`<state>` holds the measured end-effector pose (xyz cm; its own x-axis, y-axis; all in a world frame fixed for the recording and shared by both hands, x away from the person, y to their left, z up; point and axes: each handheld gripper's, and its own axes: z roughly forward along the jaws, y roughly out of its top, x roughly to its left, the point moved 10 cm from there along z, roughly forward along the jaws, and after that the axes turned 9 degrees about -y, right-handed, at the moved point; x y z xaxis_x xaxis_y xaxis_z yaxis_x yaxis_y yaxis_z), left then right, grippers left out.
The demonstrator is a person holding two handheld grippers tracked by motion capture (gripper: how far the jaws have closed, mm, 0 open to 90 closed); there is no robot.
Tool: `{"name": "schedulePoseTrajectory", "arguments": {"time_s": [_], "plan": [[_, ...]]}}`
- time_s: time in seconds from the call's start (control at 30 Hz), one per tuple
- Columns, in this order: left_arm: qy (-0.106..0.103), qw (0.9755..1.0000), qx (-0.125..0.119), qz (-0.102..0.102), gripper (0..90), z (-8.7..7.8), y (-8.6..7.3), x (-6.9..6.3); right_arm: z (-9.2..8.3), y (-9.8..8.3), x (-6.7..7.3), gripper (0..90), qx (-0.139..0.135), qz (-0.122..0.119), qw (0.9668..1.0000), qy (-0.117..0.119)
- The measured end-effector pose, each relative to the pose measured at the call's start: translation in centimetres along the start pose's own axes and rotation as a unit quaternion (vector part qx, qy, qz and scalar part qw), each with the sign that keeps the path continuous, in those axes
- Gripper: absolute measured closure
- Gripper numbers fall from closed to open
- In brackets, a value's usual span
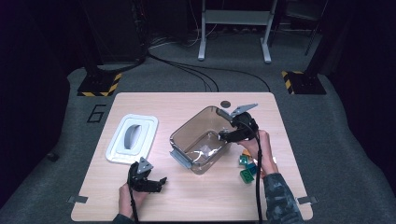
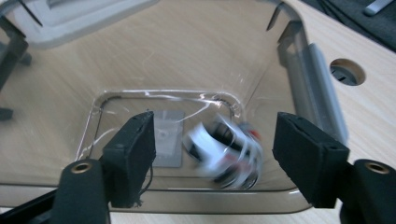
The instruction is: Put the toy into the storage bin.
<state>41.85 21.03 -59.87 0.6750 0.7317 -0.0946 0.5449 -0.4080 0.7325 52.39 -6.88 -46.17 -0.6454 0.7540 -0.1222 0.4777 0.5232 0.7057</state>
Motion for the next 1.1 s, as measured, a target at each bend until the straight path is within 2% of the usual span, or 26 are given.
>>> {"name": "schedulePoseTrajectory", "arguments": {"time_s": [0.1,0.27,0.37,0.5,0.6,0.77,1.0,1.1], "plan": [[-0.002,1.0000,0.002,0.000,7.8,0.0,0.0,0.0,-0.6,0.2,-0.3,25.6,-0.008,0.002,1.0000,-0.003],[-0.002,1.0000,0.001,0.000,7.9,0.0,0.0,0.0,-1.9,0.3,-0.8,19.1,-0.028,0.024,0.9993,-0.010],[-0.002,1.0000,0.002,0.001,7.9,0.0,0.0,0.0,-3.2,0.0,-1.5,15.7,-0.042,0.040,0.9982,-0.015],[-0.002,1.0000,0.002,0.002,7.9,0.0,0.0,0.0,-4.7,-0.9,-2.4,14.1,-0.047,0.058,0.9969,-0.024],[-0.002,1.0000,0.001,0.001,7.9,0.0,0.0,0.0,-5.6,-2.3,-3.1,12.1,-0.040,0.071,0.9961,-0.034],[-0.002,1.0000,0.001,0.000,7.9,0.0,0.0,0.0,-5.9,-4.7,-3.7,8.3,-0.021,0.085,0.9953,-0.043],[-0.002,1.0000,0.002,0.001,7.9,0.0,0.0,0.0,-4.9,-8.7,-4.3,1.6,0.011,0.111,0.9928,-0.044],[-0.002,1.0000,0.001,0.000,7.9,0.0,0.0,0.0,-4.3,-10.3,-4.5,2.8,0.029,0.124,0.9907,-0.047]]}}
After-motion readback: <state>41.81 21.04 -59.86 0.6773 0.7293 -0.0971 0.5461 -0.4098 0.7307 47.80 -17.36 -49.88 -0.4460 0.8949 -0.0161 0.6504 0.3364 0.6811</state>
